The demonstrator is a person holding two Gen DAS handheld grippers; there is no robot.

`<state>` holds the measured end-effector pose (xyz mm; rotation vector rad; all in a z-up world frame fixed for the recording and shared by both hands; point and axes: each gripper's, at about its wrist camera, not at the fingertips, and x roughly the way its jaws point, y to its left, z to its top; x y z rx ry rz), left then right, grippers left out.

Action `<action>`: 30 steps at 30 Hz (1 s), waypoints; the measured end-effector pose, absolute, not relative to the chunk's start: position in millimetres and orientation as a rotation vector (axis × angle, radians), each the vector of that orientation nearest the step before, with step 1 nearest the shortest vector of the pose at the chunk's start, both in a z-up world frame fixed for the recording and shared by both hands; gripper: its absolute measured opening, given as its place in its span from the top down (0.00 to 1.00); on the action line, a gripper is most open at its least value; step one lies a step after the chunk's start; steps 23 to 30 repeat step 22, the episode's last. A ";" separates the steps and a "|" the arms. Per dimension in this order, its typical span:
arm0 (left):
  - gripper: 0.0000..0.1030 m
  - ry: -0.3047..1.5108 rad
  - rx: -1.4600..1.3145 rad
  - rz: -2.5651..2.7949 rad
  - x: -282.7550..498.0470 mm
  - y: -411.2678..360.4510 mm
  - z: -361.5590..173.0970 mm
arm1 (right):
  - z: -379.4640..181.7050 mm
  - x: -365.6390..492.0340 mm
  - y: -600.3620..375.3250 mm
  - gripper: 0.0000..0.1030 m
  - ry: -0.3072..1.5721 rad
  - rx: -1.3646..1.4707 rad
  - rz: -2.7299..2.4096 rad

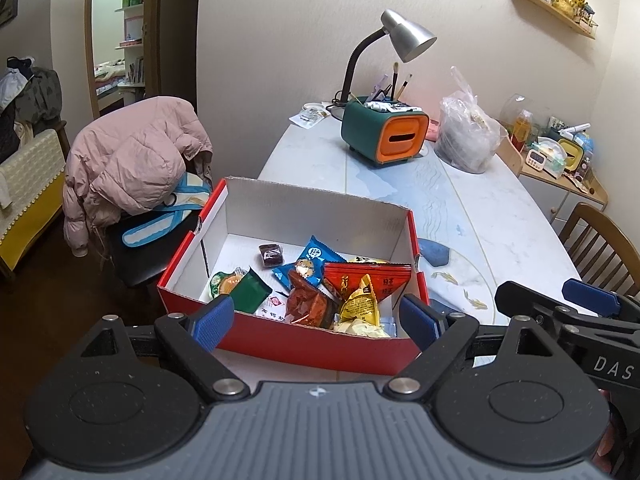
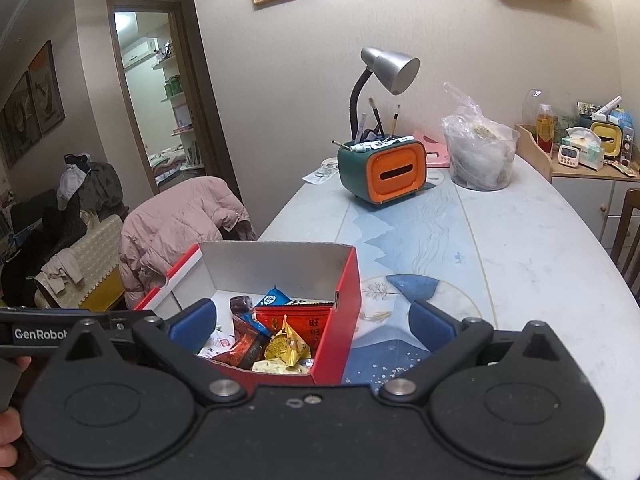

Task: Organize snacks

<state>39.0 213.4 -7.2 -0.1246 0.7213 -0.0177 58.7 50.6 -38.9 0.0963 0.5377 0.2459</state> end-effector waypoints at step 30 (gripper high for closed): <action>0.13 0.744 -0.117 -0.035 37.2 203.4 -10.6 | -43.1 59.2 39.0 0.00 0.567 0.114 0.208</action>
